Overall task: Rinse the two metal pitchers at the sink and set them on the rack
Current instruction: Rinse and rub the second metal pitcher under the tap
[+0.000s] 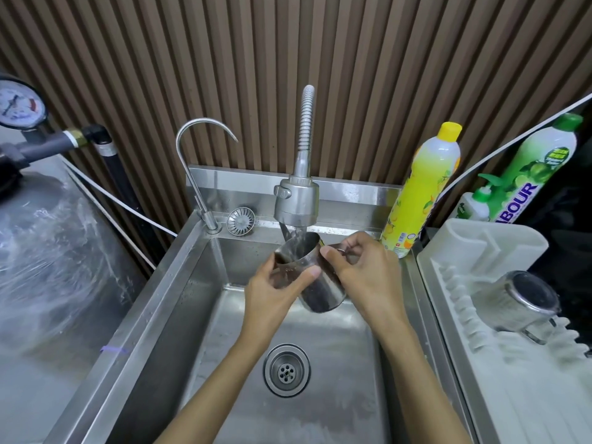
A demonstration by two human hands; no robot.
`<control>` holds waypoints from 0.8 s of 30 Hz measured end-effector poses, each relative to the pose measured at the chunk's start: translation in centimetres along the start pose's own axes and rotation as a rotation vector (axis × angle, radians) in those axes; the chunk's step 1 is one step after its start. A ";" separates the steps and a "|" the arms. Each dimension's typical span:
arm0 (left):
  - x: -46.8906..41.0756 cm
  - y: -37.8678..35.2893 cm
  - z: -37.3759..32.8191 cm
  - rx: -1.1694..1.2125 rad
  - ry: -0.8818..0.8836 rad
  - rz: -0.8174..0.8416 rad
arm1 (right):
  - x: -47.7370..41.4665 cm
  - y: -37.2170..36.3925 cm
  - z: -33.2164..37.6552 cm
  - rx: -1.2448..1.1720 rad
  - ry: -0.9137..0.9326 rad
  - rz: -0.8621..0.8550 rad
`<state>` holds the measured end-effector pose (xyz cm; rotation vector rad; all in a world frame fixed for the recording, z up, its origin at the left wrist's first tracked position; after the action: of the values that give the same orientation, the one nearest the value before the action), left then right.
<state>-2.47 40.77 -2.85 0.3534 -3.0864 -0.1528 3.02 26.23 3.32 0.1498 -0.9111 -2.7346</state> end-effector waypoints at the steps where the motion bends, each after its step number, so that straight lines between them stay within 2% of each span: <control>1: -0.3 -0.5 0.0 0.068 -0.014 0.042 | 0.3 0.3 0.5 0.017 0.032 -0.024; 3: -1.0 -0.9 -0.4 0.128 -0.072 0.047 | 0.3 0.5 0.6 -0.110 0.096 -0.030; 7: -2.6 0.0 -2.0 0.162 -0.221 -0.056 | -1.3 -1.2 -1.0 -0.642 0.177 0.109; 10: -2.6 1.1 -3.5 0.020 -0.350 -0.129 | -2.4 -3.4 -2.0 -0.928 0.179 0.229; 12: -1.8 1.7 -4.1 -0.114 -0.393 -0.176 | -2.7 -4.8 -2.4 -1.012 0.160 0.282; 15: -0.6 2.3 -4.4 -0.214 -0.376 -0.255 | -2.3 -5.7 -2.6 -1.004 0.101 0.281; 20: 0.2 2.8 -2.5 -0.267 -0.185 -0.288 | -1.0 -4.7 -2.9 -0.807 -0.017 0.263; 24: 0.5 1.9 -0.9 -0.156 -0.069 -0.202 | -0.9 -2.2 -2.3 -0.467 -0.063 0.137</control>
<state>-3.32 42.38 -1.73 0.6647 -3.0723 -0.4160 3.82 26.82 0.20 -0.0837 -0.2643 -2.7465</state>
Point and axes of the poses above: each hand's wrist, its own x-axis away from the middle knuckle, its own y-axis out of the back of the hand, z = x × y, the point moved 7 cm from there along -x, towards the middle knuckle, and after that the axes turned 13 degrees about z, right-handed, at the moved point
